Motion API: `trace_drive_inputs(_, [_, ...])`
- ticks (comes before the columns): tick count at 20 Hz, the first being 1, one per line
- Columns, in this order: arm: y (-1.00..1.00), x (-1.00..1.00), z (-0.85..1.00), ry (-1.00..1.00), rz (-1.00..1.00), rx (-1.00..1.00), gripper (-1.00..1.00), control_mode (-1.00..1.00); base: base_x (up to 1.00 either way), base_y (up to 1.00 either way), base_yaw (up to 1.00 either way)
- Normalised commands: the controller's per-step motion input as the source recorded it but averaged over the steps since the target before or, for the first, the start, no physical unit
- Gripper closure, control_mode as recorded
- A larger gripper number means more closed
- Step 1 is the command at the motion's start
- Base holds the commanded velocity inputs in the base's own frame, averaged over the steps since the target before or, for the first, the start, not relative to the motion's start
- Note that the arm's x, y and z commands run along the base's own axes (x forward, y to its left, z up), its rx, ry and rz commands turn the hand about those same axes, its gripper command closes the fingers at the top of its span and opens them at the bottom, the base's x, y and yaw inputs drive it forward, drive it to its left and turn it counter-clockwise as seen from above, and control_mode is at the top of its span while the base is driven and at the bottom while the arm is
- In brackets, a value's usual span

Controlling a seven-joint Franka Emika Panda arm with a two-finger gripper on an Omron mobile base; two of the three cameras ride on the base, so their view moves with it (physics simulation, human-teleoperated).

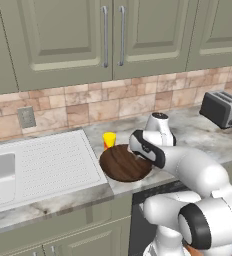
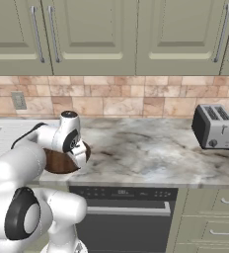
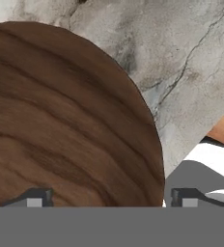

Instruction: Pick the cup and bowl from the counter and place them on the counter next to the sink.

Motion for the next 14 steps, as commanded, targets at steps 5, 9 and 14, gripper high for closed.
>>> trace_drive_inputs(5, [-0.20,-0.07,0.36,0.00,-0.05,0.00,-1.00,-1.00,0.00,0.00,0.00])
trace_drive_inputs(9, [-0.13,-0.40,0.68,0.00,-0.04,0.00,-1.00,-1.00,0.00,0.00,0.00])
trace_drive_inputs(14, [0.00,-0.56,0.35,0.00,0.00,0.00,-1.00,-1.00,0.00,0.00,0.00])
